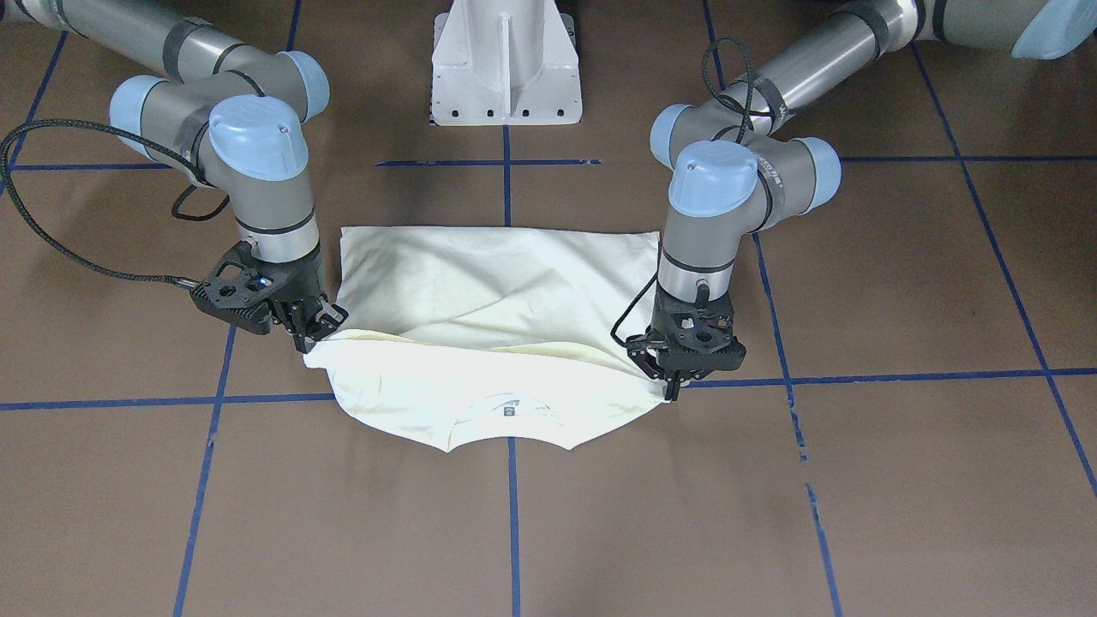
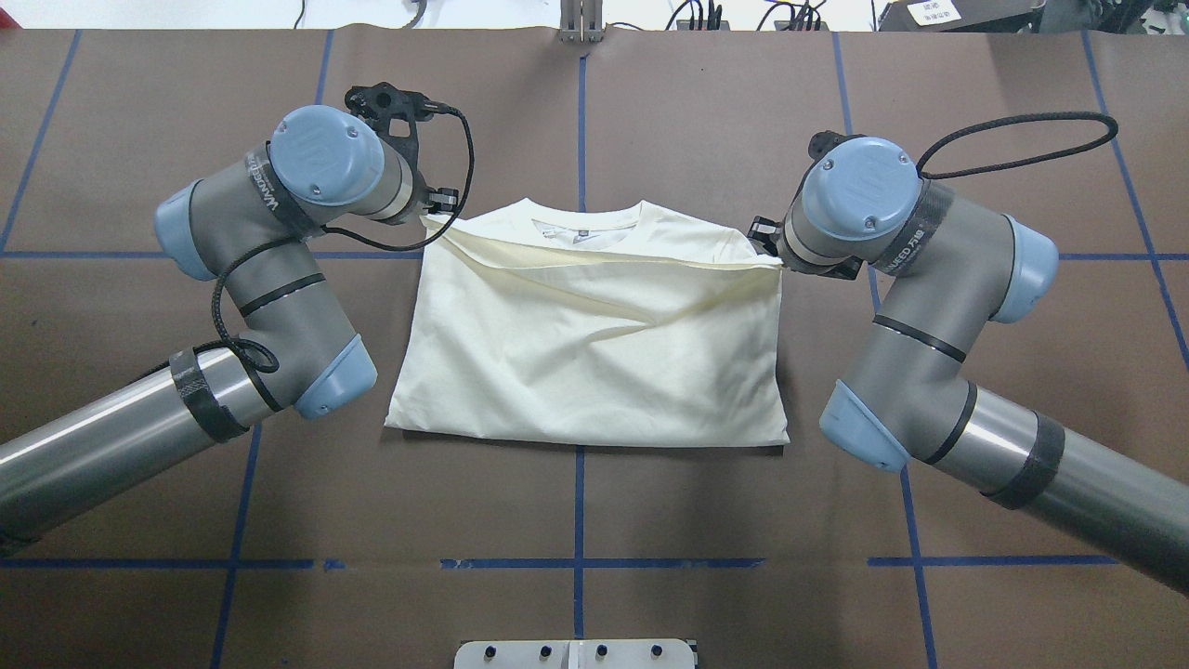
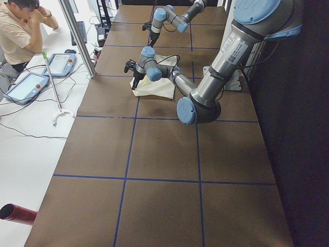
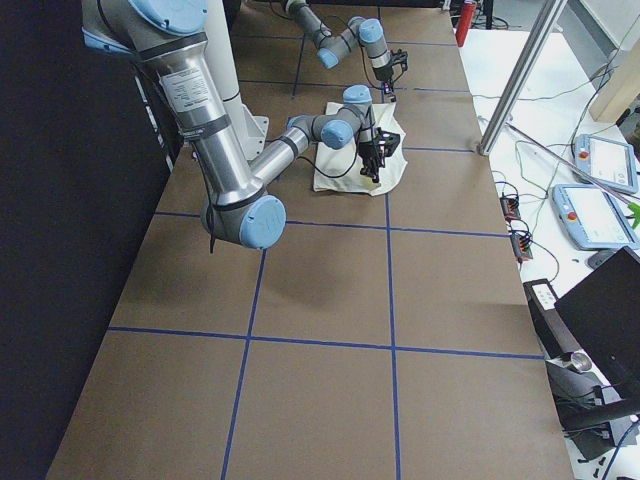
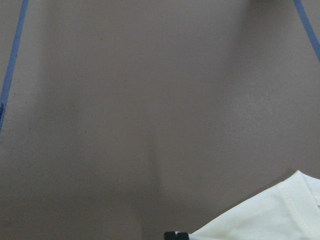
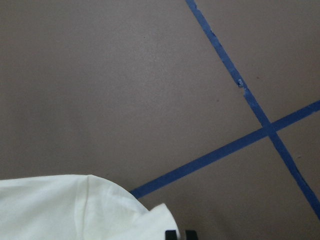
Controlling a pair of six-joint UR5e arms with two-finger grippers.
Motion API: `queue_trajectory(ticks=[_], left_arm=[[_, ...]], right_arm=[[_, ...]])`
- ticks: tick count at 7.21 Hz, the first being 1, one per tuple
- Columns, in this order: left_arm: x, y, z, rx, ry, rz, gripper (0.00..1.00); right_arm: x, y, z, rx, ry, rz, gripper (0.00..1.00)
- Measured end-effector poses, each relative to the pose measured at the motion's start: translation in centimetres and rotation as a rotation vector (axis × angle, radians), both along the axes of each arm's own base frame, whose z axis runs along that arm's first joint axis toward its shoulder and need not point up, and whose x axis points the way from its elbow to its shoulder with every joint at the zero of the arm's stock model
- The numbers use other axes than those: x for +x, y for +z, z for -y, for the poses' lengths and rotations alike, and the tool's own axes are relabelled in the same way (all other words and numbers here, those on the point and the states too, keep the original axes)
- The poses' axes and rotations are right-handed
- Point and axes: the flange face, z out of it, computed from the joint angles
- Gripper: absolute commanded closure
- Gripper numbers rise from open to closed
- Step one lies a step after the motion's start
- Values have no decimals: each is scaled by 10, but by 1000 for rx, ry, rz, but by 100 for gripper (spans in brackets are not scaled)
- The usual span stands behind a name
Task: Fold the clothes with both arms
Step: 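Release the hem and lower the left gripper to the folded shirt's side edge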
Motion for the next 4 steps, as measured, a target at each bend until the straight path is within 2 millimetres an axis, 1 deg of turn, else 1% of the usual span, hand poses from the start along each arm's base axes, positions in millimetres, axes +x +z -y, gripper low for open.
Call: queue_trajectory(ticks=[1, 2, 3, 4], left_arm=[[-7, 0, -7, 41, 28, -9, 0], [-20, 1, -22, 83, 67, -31, 0], [-33, 3, -47, 105, 107, -60, 0], [-38, 8, -83, 112, 149, -85, 0]], right_arm=[[5, -1, 6, 23, -8, -13, 0], [16, -4, 15, 50, -40, -19, 0], [29, -6, 23, 69, -79, -18, 0], [36, -8, 27, 78, -99, -14, 0]])
